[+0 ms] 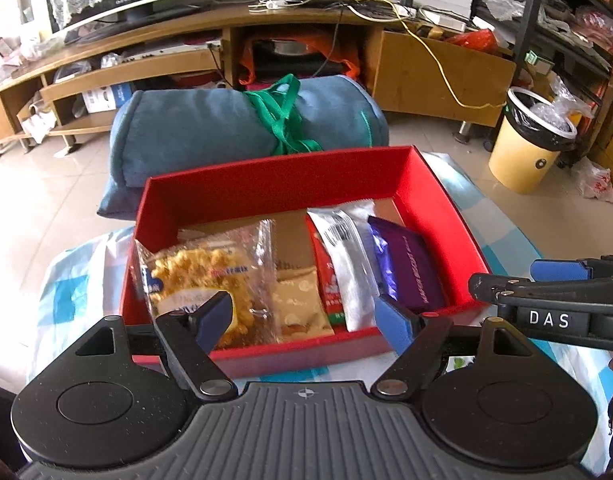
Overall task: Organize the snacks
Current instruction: 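Open both tools and withdraw them from the red box toward the table, then grasp the blue sausage packet with the left tool while the right tool nears the red-yellow chips bag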
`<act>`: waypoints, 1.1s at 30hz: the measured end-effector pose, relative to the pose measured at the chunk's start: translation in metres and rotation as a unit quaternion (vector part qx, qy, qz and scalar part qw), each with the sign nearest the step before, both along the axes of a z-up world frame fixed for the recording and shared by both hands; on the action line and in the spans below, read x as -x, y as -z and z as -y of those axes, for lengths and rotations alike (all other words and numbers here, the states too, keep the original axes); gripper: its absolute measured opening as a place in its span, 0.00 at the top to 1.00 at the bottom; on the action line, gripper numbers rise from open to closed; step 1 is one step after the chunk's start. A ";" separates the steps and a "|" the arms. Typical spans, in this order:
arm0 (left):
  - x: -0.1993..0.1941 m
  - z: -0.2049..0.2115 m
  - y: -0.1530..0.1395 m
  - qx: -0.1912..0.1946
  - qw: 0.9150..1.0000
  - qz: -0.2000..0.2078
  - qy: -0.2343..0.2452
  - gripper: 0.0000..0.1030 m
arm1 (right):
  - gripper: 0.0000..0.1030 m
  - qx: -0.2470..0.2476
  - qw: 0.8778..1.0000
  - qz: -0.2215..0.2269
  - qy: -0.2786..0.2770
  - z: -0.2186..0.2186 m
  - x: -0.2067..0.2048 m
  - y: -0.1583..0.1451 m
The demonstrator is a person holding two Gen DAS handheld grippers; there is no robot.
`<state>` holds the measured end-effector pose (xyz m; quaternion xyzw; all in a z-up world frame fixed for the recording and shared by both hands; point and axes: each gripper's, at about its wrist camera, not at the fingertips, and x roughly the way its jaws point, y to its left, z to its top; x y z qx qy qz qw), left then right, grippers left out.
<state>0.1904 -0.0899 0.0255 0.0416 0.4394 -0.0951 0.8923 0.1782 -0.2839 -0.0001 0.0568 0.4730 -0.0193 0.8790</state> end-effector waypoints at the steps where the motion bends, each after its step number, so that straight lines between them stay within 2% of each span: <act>1: 0.002 0.001 0.000 0.000 1.000 -0.001 0.002 0.19 | 0.39 -0.001 1.000 -0.002 0.003 0.001 0.002 0.000; 11: 0.024 0.008 0.012 -0.002 0.999 -0.020 0.029 0.18 | 0.38 -0.007 1.000 -0.020 0.016 0.009 0.026 0.005; 20: 0.057 0.009 0.034 -0.002 0.996 -0.070 0.055 0.18 | 0.37 -0.020 0.999 -0.035 0.020 0.011 0.054 0.008; 33: 0.111 0.003 0.060 0.007 0.987 -0.139 0.080 0.18 | 0.37 -0.018 0.997 -0.067 -0.015 -0.010 0.114 0.015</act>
